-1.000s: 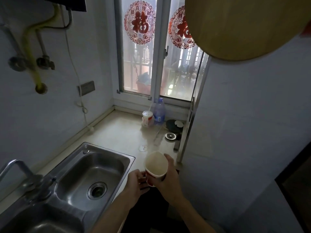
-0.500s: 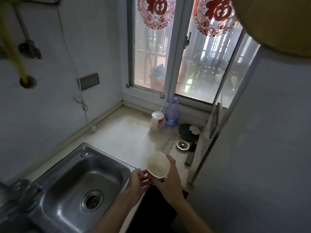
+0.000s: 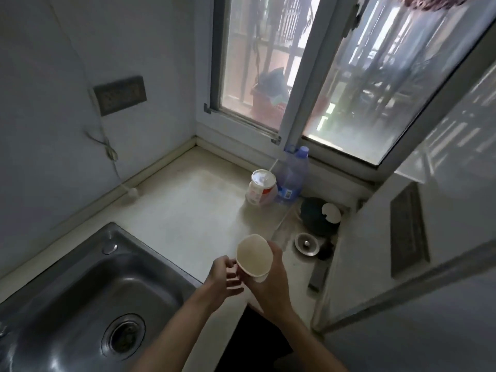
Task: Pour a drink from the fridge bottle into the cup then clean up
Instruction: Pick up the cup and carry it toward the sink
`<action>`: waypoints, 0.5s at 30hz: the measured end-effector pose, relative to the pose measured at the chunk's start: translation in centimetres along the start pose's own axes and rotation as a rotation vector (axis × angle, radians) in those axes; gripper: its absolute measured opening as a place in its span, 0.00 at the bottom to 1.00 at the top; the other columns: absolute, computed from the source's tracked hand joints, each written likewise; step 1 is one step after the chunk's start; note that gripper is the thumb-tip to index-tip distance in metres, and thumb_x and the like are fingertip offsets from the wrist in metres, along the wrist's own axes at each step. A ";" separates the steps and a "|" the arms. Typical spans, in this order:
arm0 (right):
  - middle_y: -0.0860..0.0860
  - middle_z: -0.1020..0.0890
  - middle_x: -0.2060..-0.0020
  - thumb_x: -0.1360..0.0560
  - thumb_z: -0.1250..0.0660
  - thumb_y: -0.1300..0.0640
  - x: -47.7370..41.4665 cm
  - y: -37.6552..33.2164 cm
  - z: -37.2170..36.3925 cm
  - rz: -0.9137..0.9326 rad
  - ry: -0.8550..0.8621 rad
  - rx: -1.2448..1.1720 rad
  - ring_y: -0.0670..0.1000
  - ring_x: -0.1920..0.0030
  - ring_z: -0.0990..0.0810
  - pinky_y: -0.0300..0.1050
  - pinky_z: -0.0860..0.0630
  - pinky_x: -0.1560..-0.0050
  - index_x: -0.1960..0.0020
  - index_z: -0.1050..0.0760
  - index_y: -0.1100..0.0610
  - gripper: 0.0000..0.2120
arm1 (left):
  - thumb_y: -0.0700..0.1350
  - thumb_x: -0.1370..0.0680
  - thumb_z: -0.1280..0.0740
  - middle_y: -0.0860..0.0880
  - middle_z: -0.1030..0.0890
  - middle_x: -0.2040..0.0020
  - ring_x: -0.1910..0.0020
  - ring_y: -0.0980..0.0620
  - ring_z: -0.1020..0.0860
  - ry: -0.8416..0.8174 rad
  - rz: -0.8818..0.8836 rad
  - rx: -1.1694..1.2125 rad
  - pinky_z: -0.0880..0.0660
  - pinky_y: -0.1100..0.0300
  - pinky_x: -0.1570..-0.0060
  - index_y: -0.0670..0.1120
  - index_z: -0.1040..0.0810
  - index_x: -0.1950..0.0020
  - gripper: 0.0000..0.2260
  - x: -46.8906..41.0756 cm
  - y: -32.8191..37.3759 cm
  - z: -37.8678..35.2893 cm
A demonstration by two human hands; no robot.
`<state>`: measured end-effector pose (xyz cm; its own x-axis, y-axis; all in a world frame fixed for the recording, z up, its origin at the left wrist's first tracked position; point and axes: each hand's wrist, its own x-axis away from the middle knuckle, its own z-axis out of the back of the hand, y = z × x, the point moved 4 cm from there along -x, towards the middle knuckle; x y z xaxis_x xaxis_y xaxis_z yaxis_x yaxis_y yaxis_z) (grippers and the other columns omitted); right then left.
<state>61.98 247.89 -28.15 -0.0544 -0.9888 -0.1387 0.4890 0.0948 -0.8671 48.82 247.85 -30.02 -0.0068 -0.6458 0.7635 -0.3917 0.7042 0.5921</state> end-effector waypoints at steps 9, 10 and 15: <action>0.45 0.23 0.43 0.36 0.20 0.50 -2.9 3.0 -2.4 -0.039 -0.025 -0.035 0.45 0.46 0.22 0.39 0.24 0.50 0.32 0.36 0.49 0.39 | 0.42 0.22 0.47 0.40 0.26 0.57 0.60 0.40 0.25 0.066 0.018 0.016 0.24 0.51 0.62 0.39 0.28 0.58 0.12 -4.3 0.8 -0.4; 0.45 0.23 0.43 0.36 0.20 0.50 -3.0 3.3 -2.6 -0.044 -0.026 -0.041 0.45 0.46 0.22 0.38 0.25 0.50 0.32 0.36 0.49 0.39 | 0.42 0.22 0.47 0.40 0.27 0.58 0.61 0.40 0.26 0.078 0.015 0.018 0.25 0.51 0.62 0.39 0.28 0.58 0.12 -4.5 0.9 -0.5; 0.47 0.23 0.43 0.37 0.21 0.48 -3.6 3.9 -3.1 -0.063 -0.029 -0.056 0.47 0.46 0.21 0.42 0.23 0.50 0.32 0.37 0.48 0.39 | 0.43 0.24 0.47 0.40 0.26 0.59 0.61 0.41 0.26 0.108 -0.003 -0.003 0.24 0.51 0.61 0.39 0.26 0.59 0.13 -5.0 0.9 -0.6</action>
<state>61.41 252.14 -32.55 -0.0580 -0.9959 -0.0696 0.4360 0.0374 -0.8992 49.00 251.93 -33.15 0.0936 -0.6124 0.7850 -0.3892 0.7032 0.5950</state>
